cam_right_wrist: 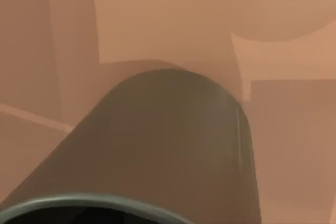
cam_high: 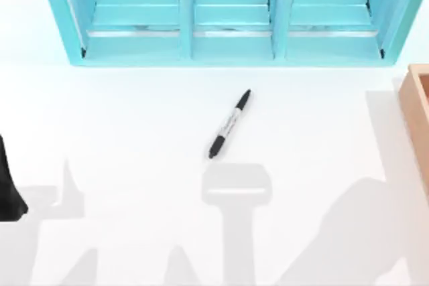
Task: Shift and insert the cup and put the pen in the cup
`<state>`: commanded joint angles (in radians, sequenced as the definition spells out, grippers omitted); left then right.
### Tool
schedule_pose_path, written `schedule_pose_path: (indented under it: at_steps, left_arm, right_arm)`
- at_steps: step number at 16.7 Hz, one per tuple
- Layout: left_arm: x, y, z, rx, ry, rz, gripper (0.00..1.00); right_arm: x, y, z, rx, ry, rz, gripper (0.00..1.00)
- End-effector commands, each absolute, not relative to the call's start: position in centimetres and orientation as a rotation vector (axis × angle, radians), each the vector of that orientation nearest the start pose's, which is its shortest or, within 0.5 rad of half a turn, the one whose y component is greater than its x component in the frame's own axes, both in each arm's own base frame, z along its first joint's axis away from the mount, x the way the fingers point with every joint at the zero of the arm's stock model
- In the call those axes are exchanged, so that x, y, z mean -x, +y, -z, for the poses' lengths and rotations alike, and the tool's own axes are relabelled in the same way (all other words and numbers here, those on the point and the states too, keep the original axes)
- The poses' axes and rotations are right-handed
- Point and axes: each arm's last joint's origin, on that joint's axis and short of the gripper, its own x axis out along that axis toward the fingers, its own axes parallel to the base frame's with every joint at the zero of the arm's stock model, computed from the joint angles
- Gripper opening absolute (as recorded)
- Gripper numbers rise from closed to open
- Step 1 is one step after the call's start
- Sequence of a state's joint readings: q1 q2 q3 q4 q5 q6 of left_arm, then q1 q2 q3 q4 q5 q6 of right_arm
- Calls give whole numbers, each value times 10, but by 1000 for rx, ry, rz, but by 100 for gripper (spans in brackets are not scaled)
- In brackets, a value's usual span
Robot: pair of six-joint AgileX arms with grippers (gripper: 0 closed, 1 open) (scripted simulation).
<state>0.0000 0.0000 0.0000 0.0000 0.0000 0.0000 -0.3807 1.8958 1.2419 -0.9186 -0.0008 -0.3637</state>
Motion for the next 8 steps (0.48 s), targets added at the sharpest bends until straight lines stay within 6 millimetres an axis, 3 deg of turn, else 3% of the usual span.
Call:
schedule_pose_path:
  at_steps: [8]
  left_arm:
    - [-106,-1,-160,0,0,0,100]
  right_arm:
    - [-317,-124,-149,-11,1572,8,32]
